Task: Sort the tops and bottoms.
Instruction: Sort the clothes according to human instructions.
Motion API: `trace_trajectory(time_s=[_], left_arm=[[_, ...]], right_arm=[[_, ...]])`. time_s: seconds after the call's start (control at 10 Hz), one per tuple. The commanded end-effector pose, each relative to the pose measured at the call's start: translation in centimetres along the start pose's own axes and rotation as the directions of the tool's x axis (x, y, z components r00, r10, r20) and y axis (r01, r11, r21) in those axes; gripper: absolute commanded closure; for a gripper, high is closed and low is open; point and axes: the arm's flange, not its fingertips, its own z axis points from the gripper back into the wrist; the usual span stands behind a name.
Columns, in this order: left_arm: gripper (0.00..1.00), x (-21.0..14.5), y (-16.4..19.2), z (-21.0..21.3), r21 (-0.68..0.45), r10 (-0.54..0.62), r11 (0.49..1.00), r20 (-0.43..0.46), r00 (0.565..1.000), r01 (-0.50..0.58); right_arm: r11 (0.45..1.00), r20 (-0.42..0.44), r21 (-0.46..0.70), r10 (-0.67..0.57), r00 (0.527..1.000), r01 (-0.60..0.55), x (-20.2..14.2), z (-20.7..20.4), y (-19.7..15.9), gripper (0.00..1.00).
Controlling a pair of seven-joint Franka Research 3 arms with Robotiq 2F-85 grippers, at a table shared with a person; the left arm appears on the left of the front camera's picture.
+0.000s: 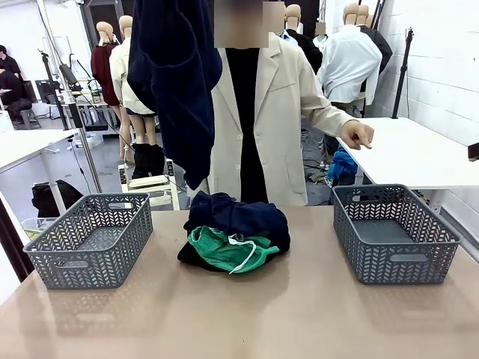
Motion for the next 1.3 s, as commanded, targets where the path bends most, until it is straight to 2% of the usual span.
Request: trace_trajectory(time_s=[0.0,0.2,0.4,0.6,0.8,0.9,1.1,1.2], left_arm=[[1.00,-0.3,-0.1,0.5,0.011,-0.011,1.000,-0.003,1.000,0.011],[1.00,0.0,0.0,0.0,0.000,0.000,1.000,0.000,1.000,0.000],[1.00,5.7,0.2,-2.3,0.003,0.017,1.000,0.153,0.988,-0.017],[1.00,11.9,0.4,-4.5,0.002,-0.024,1.000,0.265,0.964,0.024],[1.00,17.7,-0.3,-9.6,-0.068,-0.035,0.996,0.346,0.938,0.062],[1.00,20.2,-0.8,-13.0,-0.119,-0.002,0.992,0.370,0.929,0.049],[1.00,24.4,-3.3,-19.1,-0.235,0.047,0.971,0.386,0.921,0.049],[1.00,25.6,-4.9,-22.0,-0.247,0.058,0.968,0.393,0.918,0.044]], right_arm=[[1.000,-0.013,0.000,-0.006,1.000,0.006,0.0,0.1,0.1,0.00],[1.000,-0.013,0.000,-0.006,1.000,0.006,0.0,0.1,0.1,0.00],[1.000,-0.013,0.000,-0.006,1.000,0.006,0.0,0.1,0.1,0.00],[1.000,-0.013,0.000,-0.006,1.000,0.006,0.0,0.1,0.1,0.00],[1.000,-0.013,0.000,-0.006,1.000,0.006,0.0,0.1,0.1,0.00],[1.000,-0.013,0.000,-0.006,1.000,0.006,0.0,0.1,0.1,0.00],[1.000,-0.013,0.000,-0.006,1.000,0.006,0.0,0.1,0.1,0.00],[1.000,-0.013,0.000,-0.006,1.000,0.006,0.0,0.1,0.1,0.00]])
